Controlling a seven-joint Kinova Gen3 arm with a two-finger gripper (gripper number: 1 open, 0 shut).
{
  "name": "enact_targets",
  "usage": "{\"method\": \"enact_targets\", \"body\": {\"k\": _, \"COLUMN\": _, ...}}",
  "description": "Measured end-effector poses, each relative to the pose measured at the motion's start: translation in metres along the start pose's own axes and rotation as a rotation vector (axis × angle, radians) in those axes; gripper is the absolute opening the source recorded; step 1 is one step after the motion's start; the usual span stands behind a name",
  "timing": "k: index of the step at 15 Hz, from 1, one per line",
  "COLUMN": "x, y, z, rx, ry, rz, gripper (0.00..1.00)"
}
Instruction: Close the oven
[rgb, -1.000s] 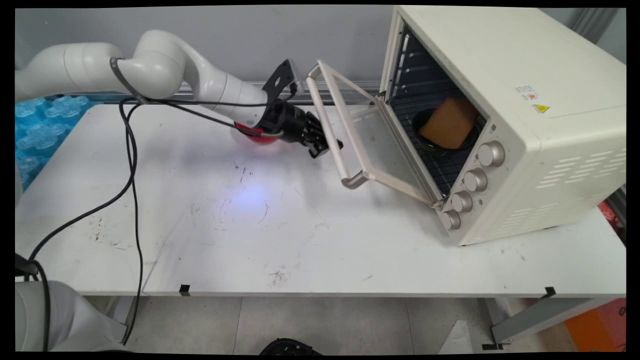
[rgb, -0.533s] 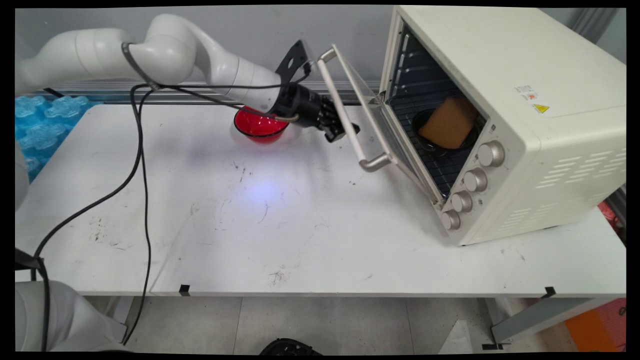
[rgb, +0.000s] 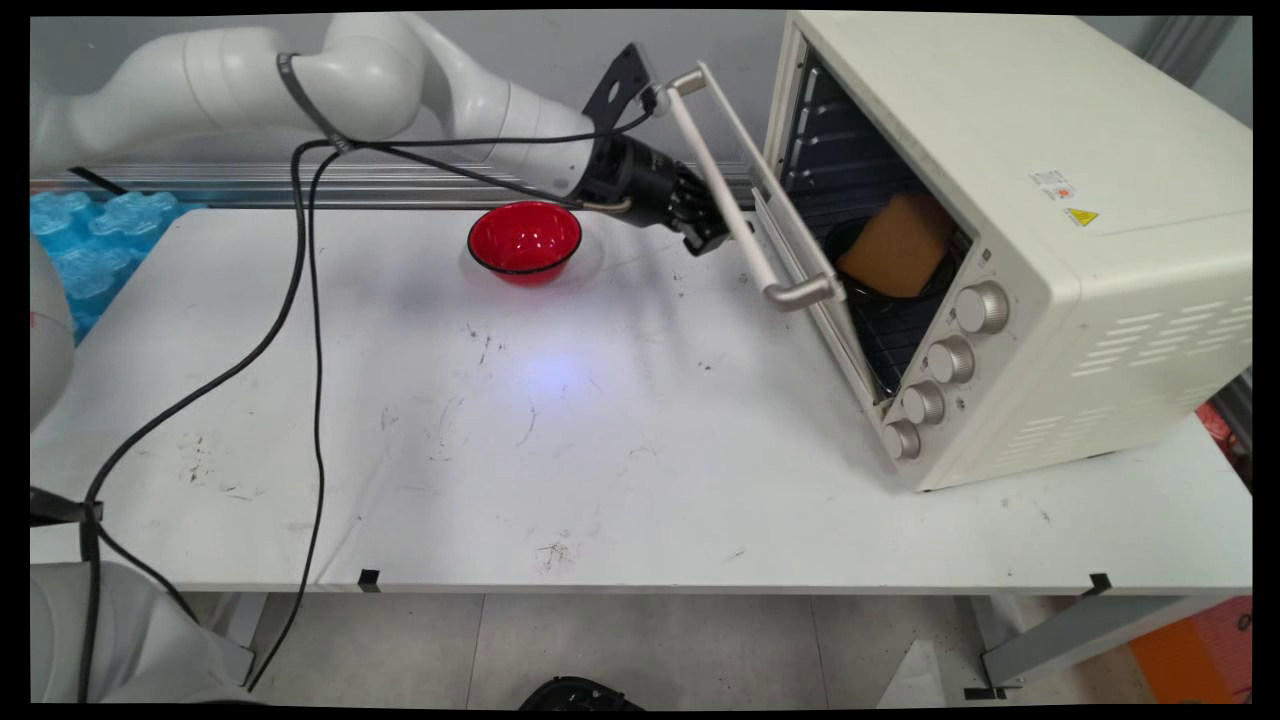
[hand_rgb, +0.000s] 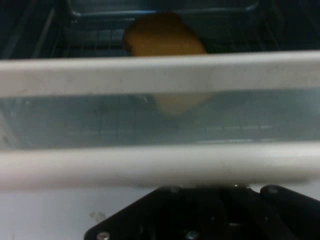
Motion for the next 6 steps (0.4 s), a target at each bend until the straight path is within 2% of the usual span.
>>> {"method": "enact_targets", "body": {"k": 6, "x": 0.015, "y": -0.004, "z": 0.007, "rx": 0.001, "ry": 0.011, "rz": -0.007, "gripper": 0.00}}
